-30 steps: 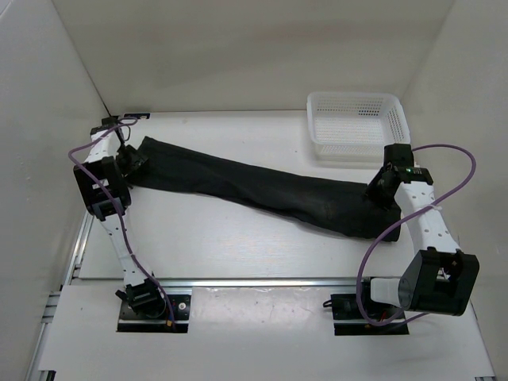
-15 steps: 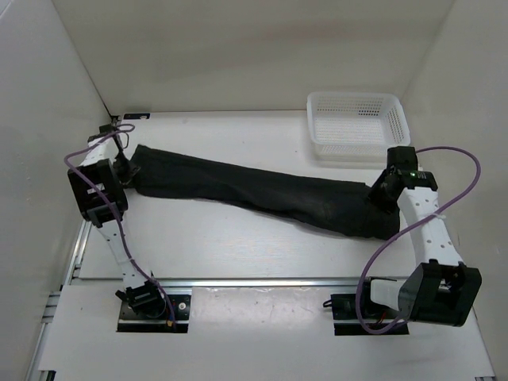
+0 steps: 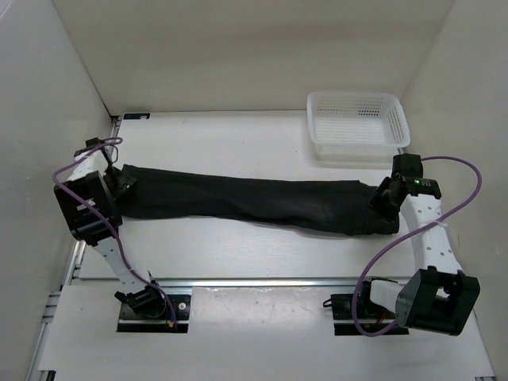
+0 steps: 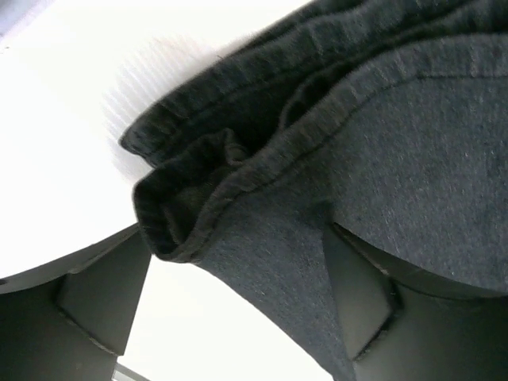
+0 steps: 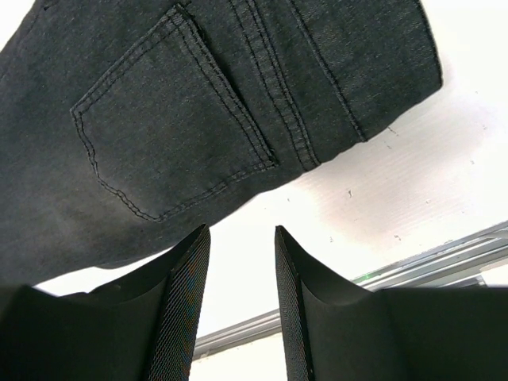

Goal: Fold and stack the trousers
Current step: Fold the trousers

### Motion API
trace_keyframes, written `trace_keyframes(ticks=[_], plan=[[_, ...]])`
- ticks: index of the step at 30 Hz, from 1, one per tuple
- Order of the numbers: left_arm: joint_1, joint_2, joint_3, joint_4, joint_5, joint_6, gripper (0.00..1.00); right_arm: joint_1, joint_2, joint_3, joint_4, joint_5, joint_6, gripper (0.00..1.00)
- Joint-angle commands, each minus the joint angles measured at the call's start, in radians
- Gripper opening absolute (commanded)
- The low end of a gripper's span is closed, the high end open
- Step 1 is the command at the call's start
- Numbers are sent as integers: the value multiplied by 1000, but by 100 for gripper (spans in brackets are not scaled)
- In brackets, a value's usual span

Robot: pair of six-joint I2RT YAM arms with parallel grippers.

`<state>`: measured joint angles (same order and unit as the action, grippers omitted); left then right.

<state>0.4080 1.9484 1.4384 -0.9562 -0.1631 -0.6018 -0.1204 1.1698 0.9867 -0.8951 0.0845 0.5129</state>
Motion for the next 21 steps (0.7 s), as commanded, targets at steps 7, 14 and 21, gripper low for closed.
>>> trace_keyframes(ticks=[7, 14, 21], plan=[[47, 18, 56, 26, -53, 11, 91, -2, -7, 15, -1, -26, -20, 44], [48, 141, 80, 27, -49, -19, 77, -2, -16, -3, 8, -26, -2, 44], [48, 143, 91, 16, -49, -10, 12, -2, -35, -3, 8, -26, -2, 44]])
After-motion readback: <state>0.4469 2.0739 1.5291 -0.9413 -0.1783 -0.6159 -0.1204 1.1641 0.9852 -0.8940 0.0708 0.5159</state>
